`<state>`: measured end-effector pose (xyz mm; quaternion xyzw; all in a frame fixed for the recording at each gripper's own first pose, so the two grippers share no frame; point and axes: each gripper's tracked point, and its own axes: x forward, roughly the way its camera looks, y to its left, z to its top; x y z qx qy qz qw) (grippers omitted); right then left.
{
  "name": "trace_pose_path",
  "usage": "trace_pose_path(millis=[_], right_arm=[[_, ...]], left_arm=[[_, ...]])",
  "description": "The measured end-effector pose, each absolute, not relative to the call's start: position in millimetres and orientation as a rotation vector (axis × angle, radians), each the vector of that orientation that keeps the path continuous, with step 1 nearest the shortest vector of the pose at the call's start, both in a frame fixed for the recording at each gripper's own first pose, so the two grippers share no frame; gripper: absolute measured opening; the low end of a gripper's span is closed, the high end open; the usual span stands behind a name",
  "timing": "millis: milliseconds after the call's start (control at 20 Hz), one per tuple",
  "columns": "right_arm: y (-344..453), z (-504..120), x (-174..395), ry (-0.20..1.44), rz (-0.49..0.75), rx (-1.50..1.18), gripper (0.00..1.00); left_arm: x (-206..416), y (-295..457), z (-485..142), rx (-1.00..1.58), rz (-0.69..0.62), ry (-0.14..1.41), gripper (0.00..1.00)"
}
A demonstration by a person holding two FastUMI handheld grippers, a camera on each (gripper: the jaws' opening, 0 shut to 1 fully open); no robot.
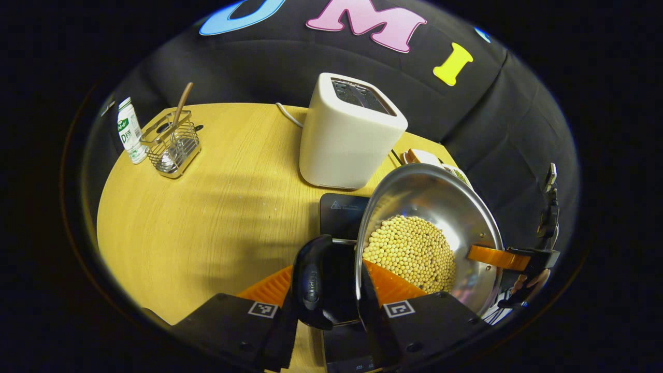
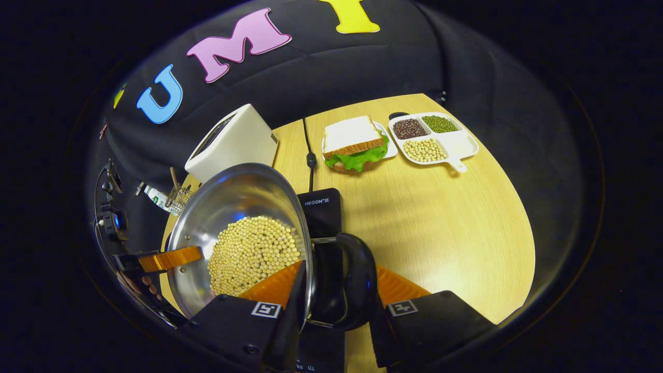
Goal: First push the handle of the pot to place it horizontally, then grasp the pot with both hands and set it on the induction cooktop.
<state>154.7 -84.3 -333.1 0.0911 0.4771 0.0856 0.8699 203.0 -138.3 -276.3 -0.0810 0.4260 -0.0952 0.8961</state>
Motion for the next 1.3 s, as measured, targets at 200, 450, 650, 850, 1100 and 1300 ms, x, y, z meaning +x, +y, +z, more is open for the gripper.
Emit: trace_pose_path(millis=[200,450,650,850,1100,1300], right_arm=[[-84,-332,155,0.999,0.183,0.197,0.56],[-85,-332,159,0.975,0.194,0.169,0.63],[-96,-321,161,0.926,0.183,0.145,0.91],[-104,-302,160,0.871,0.159,0.135,0.99],[-118,-247,154,0.717,0.104,0.098,0.99],[-121,-183,153,0.556,0.043,0.088,0.99]], left_arm=[[203,-136,-276,-0.163,-0.183,0.887,0.60],[206,-132,-275,-0.119,-0.145,0.874,0.63],[208,-121,-267,-0.098,-0.087,0.847,0.96],[201,-117,-252,-0.152,-0.058,0.812,0.96],[192,-100,-194,-0.140,-0.022,0.649,0.96],[175,-89,-112,-0.112,-0.025,0.462,0.95]])
